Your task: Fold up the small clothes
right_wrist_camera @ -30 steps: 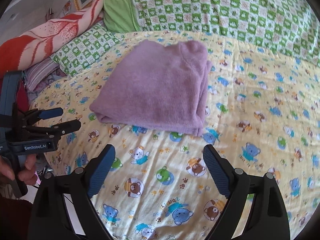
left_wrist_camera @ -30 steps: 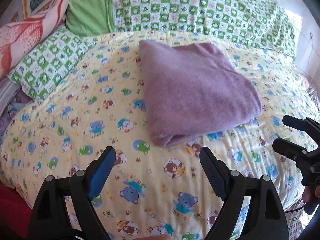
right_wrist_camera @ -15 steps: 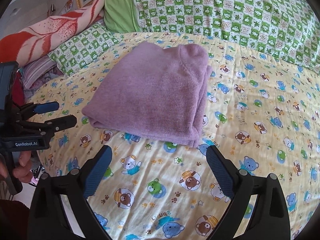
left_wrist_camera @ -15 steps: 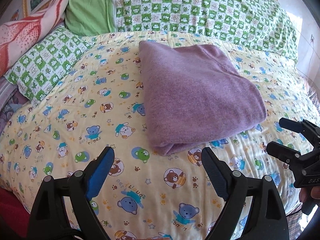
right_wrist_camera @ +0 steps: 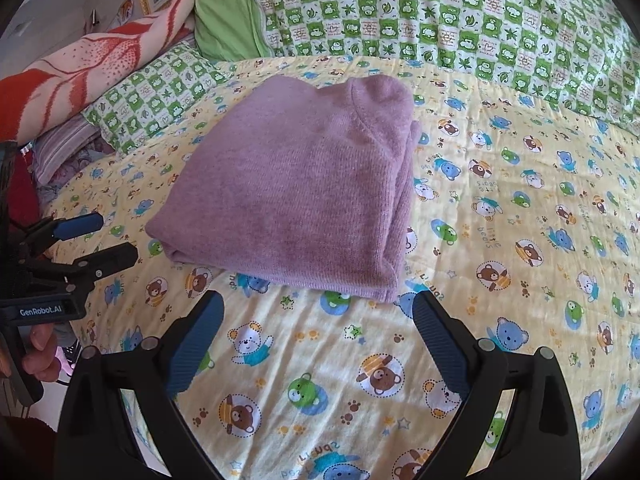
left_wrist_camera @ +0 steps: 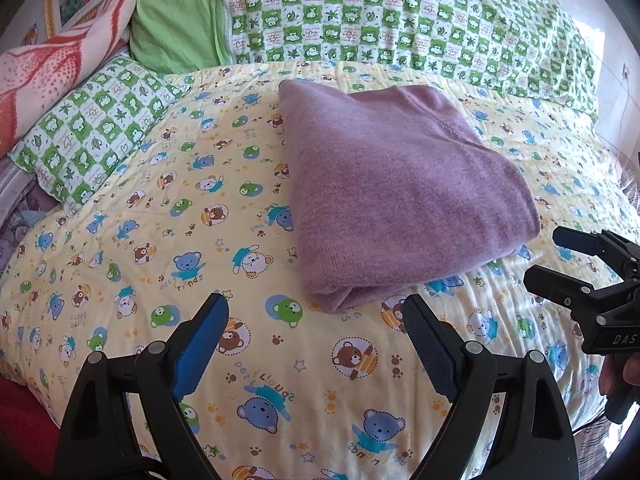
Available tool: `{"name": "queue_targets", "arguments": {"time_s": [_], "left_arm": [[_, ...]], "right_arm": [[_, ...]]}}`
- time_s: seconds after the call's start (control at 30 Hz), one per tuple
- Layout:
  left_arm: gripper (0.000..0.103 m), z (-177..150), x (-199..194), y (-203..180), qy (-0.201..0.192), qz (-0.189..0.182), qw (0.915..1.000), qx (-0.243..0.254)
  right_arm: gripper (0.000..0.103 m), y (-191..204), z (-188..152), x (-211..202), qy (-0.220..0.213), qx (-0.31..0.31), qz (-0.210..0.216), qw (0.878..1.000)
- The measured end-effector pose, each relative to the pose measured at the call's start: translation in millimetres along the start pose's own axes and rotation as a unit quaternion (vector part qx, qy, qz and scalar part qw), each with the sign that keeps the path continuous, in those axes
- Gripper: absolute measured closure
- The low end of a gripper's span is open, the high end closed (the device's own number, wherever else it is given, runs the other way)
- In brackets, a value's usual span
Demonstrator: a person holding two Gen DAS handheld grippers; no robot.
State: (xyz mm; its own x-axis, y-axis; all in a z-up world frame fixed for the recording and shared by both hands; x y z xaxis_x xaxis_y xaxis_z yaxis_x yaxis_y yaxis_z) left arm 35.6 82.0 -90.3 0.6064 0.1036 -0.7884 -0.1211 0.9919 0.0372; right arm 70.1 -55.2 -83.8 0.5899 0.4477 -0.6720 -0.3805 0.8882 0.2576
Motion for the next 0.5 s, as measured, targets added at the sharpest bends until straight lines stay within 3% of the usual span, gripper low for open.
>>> {"name": "queue_targets", "arguments": {"time_s": [0.5], "left_arm": [[0.013, 3.8, -2.6, -4.8, -0.007, -0.002, 0.9999, 0.007]], "right_arm": [[0.008, 4.2, 2.1, 4.5, 0.002, 0.001, 0.003, 1.0]]}}
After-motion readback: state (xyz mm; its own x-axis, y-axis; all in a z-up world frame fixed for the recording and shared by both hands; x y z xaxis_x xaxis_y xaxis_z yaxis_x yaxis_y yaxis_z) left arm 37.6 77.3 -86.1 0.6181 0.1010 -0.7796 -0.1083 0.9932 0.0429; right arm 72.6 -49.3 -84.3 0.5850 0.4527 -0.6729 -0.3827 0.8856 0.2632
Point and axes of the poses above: each gripper's, at about its wrist camera, not at the fingertips, and x roughly the way its jaws point, y to its left, z to its top, the point moved 8 cm from there along x, roughly the way its jaws point, and after that the axes turned 1 degree about y, right-handed, at the moved point
